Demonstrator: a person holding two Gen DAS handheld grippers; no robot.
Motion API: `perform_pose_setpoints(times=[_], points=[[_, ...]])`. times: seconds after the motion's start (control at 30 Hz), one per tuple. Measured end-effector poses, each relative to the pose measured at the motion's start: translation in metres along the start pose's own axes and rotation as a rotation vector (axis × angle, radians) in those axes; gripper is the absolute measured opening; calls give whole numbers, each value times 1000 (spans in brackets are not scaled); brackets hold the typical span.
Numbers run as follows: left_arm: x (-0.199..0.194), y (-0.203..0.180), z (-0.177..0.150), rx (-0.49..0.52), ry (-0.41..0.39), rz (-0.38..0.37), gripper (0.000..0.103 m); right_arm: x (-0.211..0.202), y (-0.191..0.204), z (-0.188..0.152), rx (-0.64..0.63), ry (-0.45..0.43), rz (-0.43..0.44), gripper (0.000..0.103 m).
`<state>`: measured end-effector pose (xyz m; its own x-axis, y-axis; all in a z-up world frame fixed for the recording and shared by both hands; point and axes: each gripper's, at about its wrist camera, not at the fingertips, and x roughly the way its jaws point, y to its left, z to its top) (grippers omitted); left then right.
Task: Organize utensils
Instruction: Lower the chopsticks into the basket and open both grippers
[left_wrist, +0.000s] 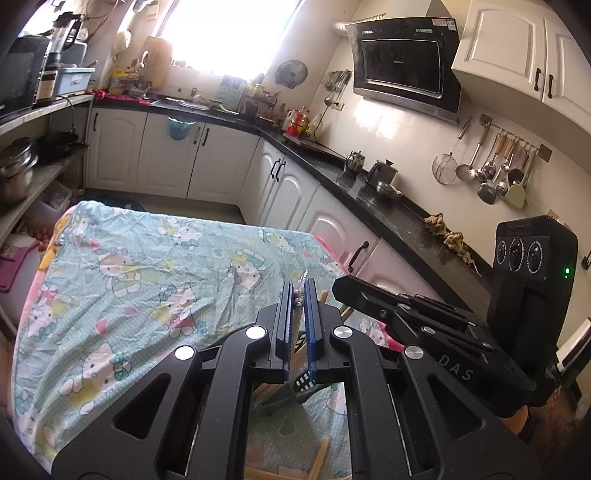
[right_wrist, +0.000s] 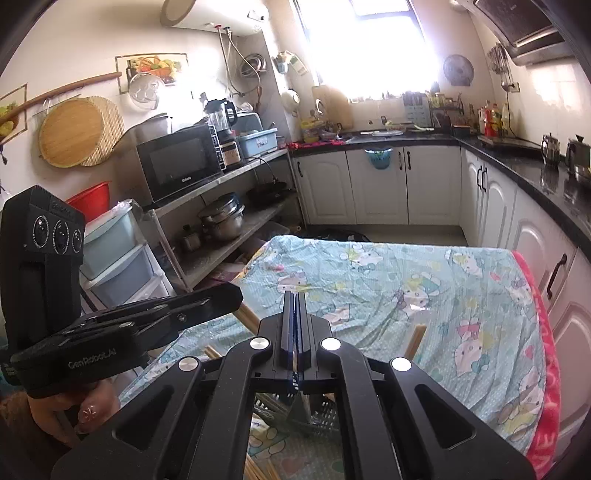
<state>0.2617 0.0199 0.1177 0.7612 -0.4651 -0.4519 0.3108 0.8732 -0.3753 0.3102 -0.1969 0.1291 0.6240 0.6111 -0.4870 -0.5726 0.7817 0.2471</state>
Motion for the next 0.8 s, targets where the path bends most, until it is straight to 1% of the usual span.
perform_pose_setpoints(times=[0.13, 0.17, 0.2, 0.23, 0.27, 0.3, 0.37, 0.4, 0.47, 0.5, 0.57, 0.6, 0.63, 0.73, 0.8], points=[[1, 4, -4, -8, 6, 2, 4, 3, -3, -4, 1, 12, -18, 2], [0, 5, -5, -8, 6, 3, 8, 3, -3, -4, -2, 12, -17, 4], [-1, 5, -5, -9, 1, 8, 12, 2, -3, -5, -1, 10, -18, 8], [-3, 6, -5, -10, -4, 9, 19, 2, -4, -6, 0, 9, -20, 11], [-5, 7, -5, -12, -12, 12, 24, 1, -5, -6, 0, 6, -21, 20], [-6, 6, -5, -13, -18, 14, 25, -1, -7, -7, 0, 4, -23, 23], [-11, 9, -3, -21, -30, 21, 30, -3, -8, -8, -1, 3, -28, 24], [-13, 10, -2, -24, -38, 27, 31, -4, -10, -8, 4, 2, -28, 27], [-19, 11, -1, -24, -56, 36, 39, -7, -12, -9, 11, -4, -29, 33], [-23, 11, 0, -23, -64, 41, 44, -10, -12, -9, 6, -9, -32, 34], [-28, 11, 1, -20, -77, 47, 51, -13, -12, -9, -4, -15, -40, 36], [-31, 10, 2, -17, -83, 50, 53, -17, -12, -9, -6, -22, -43, 39], [-34, 10, 2, -15, -90, 52, 56, -19, -11, -9, -6, -26, -43, 41], [-42, 8, 2, -9, -104, 53, 61, -26, -11, -10, -18, -32, -49, 44], [-47, 6, 0, -13, -110, 46, 65, -32, -10, -11, -32, -41, -57, 49]])
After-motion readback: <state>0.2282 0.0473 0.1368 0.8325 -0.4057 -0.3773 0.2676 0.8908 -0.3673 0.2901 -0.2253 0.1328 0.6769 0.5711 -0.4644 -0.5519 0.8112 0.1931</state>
